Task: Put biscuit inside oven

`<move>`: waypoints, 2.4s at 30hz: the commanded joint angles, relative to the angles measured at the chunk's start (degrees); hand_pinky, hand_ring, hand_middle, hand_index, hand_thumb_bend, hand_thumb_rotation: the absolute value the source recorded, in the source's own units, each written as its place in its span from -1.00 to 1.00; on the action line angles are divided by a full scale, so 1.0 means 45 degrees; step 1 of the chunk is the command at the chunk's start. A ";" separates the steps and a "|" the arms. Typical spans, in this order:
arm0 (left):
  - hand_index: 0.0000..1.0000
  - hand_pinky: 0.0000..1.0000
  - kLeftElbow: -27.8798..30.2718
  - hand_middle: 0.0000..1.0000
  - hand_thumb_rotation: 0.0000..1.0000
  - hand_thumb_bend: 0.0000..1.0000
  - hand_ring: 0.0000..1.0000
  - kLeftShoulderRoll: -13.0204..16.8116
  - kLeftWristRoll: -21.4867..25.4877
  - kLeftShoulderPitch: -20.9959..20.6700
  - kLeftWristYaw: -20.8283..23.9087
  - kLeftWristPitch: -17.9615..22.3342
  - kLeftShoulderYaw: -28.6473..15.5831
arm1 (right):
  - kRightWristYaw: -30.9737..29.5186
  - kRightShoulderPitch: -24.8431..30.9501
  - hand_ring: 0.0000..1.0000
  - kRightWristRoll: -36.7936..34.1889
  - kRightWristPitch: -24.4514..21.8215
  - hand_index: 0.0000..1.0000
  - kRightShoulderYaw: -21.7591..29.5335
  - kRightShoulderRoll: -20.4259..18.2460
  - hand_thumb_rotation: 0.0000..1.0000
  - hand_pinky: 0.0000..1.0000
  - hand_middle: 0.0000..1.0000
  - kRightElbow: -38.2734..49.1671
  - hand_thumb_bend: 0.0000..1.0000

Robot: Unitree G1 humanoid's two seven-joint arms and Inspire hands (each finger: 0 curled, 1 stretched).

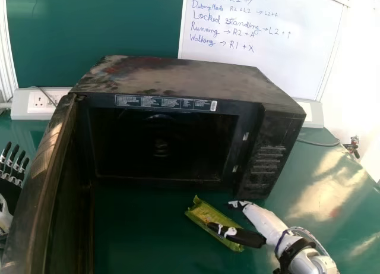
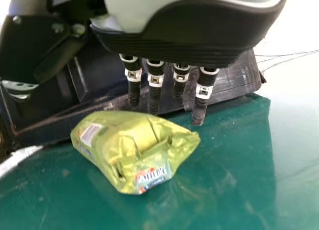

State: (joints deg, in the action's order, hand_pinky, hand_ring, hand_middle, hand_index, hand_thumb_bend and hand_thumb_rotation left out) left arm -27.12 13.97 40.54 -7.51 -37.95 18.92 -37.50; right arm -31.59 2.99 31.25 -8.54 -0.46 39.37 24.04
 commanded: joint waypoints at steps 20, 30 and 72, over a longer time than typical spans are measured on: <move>0.94 0.91 -0.0267 0.63 -1.00 -1.00 0.53 -0.0420 0.0056 0.0386 -0.0006 0.0008 0.0058 | -0.0398 -0.0236 0.75 0.1059 -0.0456 0.87 -0.0449 0.0289 -0.54 0.53 0.79 0.0442 0.99; 0.93 0.73 -0.0430 0.61 -1.00 -1.00 0.49 -0.0387 0.0015 0.0330 -0.0069 0.0134 0.0022 | -0.0552 -0.0229 0.74 0.2439 -0.1049 0.86 -0.0889 0.0213 -0.79 0.51 0.76 0.0667 0.92; 0.96 0.95 -0.0023 0.65 -1.00 -1.00 0.53 -0.0521 0.0212 0.0444 -0.0113 -0.0119 0.0074 | -0.2191 -0.0608 0.64 0.8331 -0.1605 0.84 -0.2913 -0.1340 -0.61 0.44 0.75 0.0947 1.00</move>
State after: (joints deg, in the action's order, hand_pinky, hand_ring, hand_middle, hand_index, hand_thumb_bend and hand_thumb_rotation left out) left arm -25.84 13.65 40.95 -7.06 -38.09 18.74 -37.47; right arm -40.29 0.52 68.74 -16.55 -13.41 33.56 28.47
